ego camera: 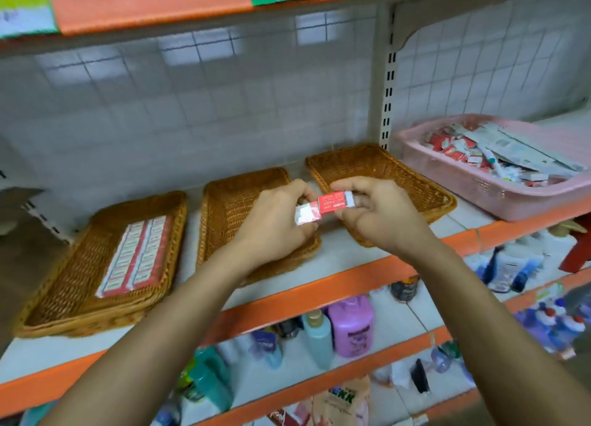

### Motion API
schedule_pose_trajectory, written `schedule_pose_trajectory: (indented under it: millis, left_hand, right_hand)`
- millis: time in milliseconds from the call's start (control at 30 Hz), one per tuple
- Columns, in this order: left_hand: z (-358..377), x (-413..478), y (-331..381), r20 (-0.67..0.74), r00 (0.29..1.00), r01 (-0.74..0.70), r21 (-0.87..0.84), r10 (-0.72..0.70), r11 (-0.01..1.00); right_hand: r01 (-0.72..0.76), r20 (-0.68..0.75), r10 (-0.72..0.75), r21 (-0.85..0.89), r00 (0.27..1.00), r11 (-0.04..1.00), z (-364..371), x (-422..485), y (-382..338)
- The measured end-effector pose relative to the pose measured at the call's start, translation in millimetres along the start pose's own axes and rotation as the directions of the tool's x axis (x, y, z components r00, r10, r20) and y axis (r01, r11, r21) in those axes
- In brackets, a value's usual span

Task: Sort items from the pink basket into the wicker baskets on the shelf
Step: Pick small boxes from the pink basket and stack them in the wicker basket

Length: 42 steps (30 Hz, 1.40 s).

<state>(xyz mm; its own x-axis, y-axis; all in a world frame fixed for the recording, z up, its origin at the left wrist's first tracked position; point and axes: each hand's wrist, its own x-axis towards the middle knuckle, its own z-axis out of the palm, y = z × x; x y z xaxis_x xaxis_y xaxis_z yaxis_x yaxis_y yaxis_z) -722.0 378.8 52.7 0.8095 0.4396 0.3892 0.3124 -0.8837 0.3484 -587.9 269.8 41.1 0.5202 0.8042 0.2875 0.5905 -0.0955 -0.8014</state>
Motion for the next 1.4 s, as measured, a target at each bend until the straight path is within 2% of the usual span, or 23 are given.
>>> schedule_pose_trajectory:
  millis: [300,400,600,700,867,1100,1267,1333,1400]
  left_hand:
    - [-64.5,-53.9,-91.3,-0.044,0.988,0.151,0.066,-0.148,0.986]
    - [-82.6,-66.6,-119.0,-0.047,0.986,0.164,0.049,-0.161,0.985]
    - [-108.3,-85.5,-172.5,0.026,0.976,0.215,0.052,-0.216,0.975]
    - [-117.3,-91.1,-197.3,0.072,0.962,0.261,0.065,-0.265,0.963]
    - [-128.5,-93.1,-228.6,0.124,0.94,0.311,0.058,-0.316,0.949]
    - [-129.6,-84.7,-262.2,-0.022,0.969,0.245,0.094,-0.244,0.965]
    - [-119.7,-75.7,-283.0,-0.245,0.916,0.371,0.207,-0.319,0.905]
    - [-116.1,-69.1,-285.7,-0.315,0.887,0.398,0.157,-0.336,0.904]
    - [-114.3,-62.9,-286.3,-0.311,0.884,0.394,0.092,-0.35,0.914]
  right_hand:
    - [0.033,0.093,-0.04,0.075,0.995,0.997,106.5,20.0,-66.6]
    - [-0.014,0.122,-0.011,0.206,0.993,0.978,139.3,25.6,-85.3]
    - [-0.032,0.107,-0.003,0.327,0.994,0.944,199.2,37.5,-108.0]
    - [-0.06,0.146,0.0,0.408,0.989,0.911,226.1,45.8,-114.4]
    - [-0.079,0.163,0.027,0.321,0.986,0.944,260.3,62.3,-125.3]
    - [-0.128,0.208,0.061,0.326,0.976,0.937,285.0,83.2,-135.7]
    - [-0.272,0.206,0.207,0.372,0.957,0.888,298.0,99.9,-147.5]
    - [-0.312,0.26,0.225,0.37,0.939,0.875,303.0,106.1,-155.2]
    - [-0.307,0.274,0.219,0.337,0.937,0.89,307.4,113.4,-160.7]
